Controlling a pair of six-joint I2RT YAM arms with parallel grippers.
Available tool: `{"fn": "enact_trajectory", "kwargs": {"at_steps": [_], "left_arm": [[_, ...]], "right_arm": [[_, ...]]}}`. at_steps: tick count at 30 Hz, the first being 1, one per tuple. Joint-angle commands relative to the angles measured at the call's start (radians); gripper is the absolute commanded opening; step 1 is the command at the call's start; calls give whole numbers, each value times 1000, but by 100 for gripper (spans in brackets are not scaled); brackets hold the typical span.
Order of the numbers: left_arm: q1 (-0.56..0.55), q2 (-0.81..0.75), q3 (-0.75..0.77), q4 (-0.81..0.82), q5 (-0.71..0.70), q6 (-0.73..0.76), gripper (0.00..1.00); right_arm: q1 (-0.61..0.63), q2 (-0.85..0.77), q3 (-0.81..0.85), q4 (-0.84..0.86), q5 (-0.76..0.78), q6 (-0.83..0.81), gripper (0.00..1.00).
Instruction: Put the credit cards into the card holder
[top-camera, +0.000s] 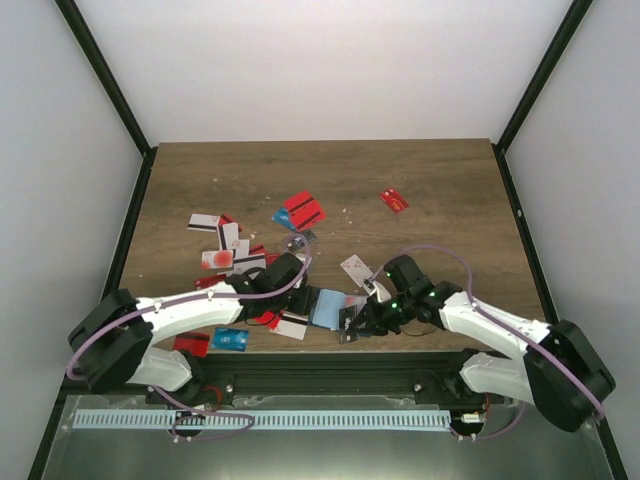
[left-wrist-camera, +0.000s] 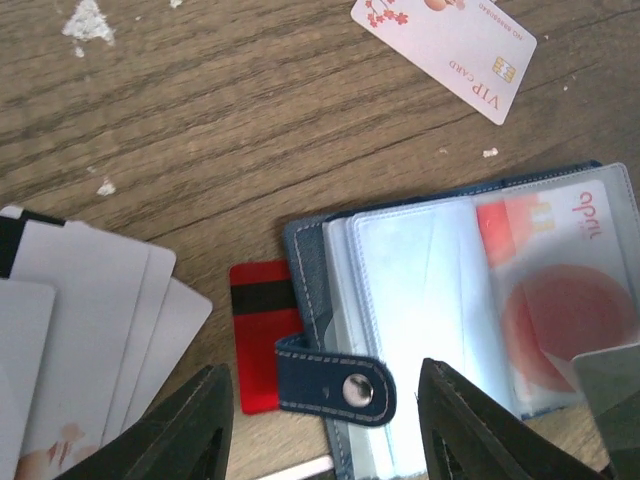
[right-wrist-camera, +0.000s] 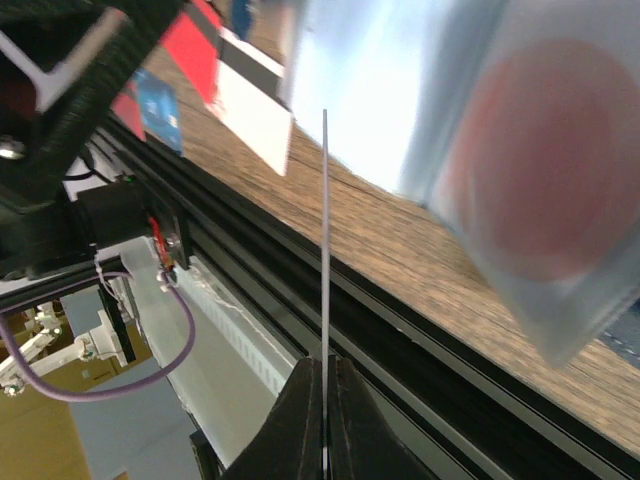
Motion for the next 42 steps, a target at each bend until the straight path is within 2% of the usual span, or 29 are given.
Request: {"fn": "enact_trajectory", "kwargs": {"at_steps": [1,13,29,42], "left_arm": [[4,59,52,38,15,42,51],[31,188,112,51,57,73,45],[67,293,106,117,184,96,29],[68,285,64,149,220,61,26]], "right_arm": [[-6,53,-10,47,-10,28,1],[-28,200,1,152,-22,38,1],[-96,330,12,239,-69,-5,1],[-117,415,28,361,-85,46,1]]}}
